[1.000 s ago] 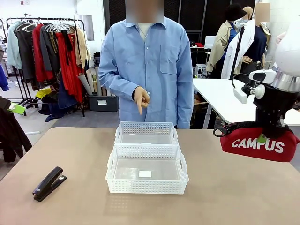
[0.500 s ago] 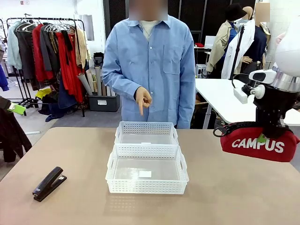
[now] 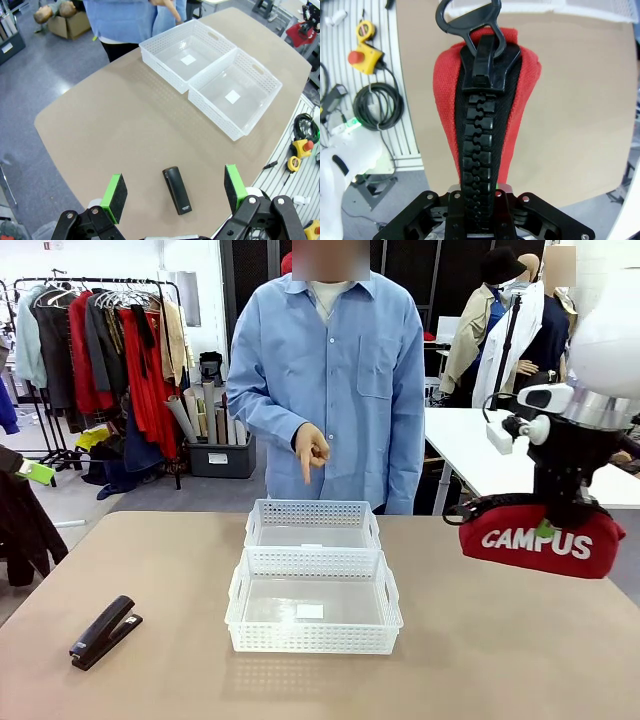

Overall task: Distribute items into two baskets.
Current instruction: Place the picked Pencil pouch into the Organizing basket as instructed by the person.

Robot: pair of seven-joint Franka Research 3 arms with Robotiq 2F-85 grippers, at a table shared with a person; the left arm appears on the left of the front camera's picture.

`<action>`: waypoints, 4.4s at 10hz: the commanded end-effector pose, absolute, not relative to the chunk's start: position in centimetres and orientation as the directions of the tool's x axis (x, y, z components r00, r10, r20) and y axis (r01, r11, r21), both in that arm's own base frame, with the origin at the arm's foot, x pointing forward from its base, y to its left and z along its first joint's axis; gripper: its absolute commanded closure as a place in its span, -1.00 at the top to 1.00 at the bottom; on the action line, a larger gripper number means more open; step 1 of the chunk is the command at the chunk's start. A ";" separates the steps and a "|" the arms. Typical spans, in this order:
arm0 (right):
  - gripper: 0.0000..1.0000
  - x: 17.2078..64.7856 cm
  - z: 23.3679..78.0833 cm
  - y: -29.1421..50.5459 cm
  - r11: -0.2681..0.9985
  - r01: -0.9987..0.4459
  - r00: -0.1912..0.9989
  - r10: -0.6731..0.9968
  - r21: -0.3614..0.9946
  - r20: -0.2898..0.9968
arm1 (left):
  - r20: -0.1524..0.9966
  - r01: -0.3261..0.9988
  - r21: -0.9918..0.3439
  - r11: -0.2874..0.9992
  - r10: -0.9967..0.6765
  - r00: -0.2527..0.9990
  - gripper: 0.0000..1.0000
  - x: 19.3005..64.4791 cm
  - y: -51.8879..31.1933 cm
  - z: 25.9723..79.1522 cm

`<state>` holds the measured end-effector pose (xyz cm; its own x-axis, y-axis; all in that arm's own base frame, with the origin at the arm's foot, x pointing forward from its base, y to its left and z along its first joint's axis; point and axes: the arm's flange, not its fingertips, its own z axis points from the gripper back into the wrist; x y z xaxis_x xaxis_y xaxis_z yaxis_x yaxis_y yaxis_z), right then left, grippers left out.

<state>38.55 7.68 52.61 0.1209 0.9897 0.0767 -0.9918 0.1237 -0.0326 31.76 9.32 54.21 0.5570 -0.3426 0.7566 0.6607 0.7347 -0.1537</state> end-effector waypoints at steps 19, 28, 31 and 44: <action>-1.00 52.5 52.1 34.4 0.018 -0.987 0.012 0.999 -0.158 0.038 | 0.767 0.671 -0.157 0.725 -0.338 0.545 1.00 31.8 9.4 54.2; -1.00 59.0 47.9 37.3 -0.050 -0.966 -0.072 0.995 -0.252 0.076 | 0.767 0.671 -0.157 0.725 -0.338 0.545 1.00 31.8 9.4 54.2; -1.00 60.4 45.4 38.5 -0.095 -0.964 -0.117 0.990 -0.247 0.076 | 0.767 0.671 -0.157 0.725 -0.338 0.545 1.00 31.8 9.4 54.2; -1.00 63.5 38.9 38.3 -0.131 -0.990 -0.135 0.988 -0.057 0.072 | 0.767 0.671 -0.157 0.725 -0.338 0.545 1.00 31.8 9.4 54.2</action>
